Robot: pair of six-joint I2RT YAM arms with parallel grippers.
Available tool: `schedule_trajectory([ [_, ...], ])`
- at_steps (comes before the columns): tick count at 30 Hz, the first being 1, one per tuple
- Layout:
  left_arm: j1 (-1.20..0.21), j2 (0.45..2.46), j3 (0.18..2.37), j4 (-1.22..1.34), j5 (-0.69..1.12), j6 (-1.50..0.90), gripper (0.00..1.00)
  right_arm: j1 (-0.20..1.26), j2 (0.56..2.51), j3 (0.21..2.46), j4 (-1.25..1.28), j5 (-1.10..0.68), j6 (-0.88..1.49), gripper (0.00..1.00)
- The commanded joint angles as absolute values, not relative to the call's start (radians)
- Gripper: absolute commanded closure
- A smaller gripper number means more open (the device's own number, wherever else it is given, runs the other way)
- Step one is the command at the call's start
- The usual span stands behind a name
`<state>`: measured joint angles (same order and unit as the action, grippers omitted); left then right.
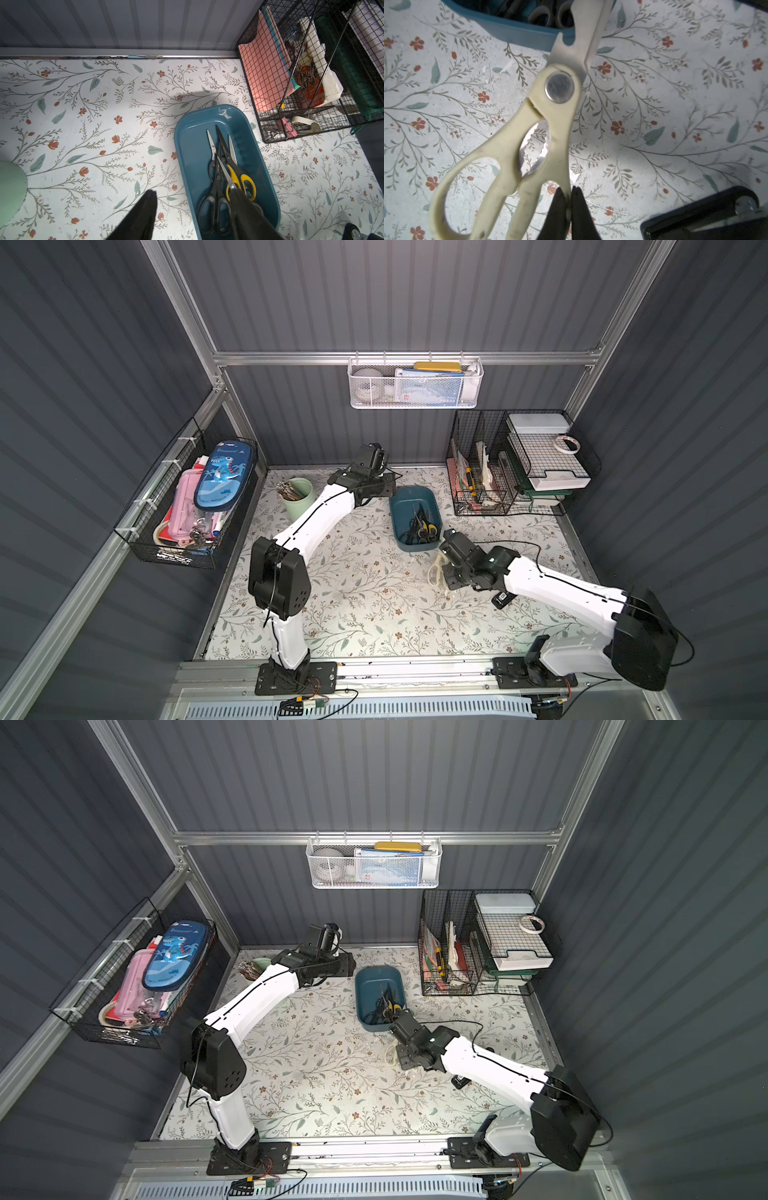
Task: Take the scissors out of the storage box
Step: Place the scissors at the center of the board.
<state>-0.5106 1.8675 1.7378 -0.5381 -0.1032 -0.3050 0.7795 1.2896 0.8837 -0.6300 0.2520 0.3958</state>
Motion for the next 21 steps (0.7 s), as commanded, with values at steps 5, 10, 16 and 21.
schedule_trajectory([
  [5, -0.508, 1.869, 1.758, -0.52, -0.093, -0.267, 0.39, 0.781, 1.185, 0.813, -0.727, 0.246, 0.489, 1.0],
  [10, -0.508, 1.884, 1.778, -0.521, -0.091, -0.263, 0.39, 0.791, 1.253, 0.786, -0.707, 0.225, 0.519, 1.0],
  [16, -0.508, 1.902, 1.801, -0.532, -0.098, -0.25, 0.39, 0.792, 1.412, 0.802, -0.644, 0.251, 0.52, 1.0],
  [21, -0.508, 1.923, 1.81, -0.539, -0.103, -0.247, 0.38, 0.792, 1.49, 0.801, -0.592, 0.268, 0.492, 1.0],
])
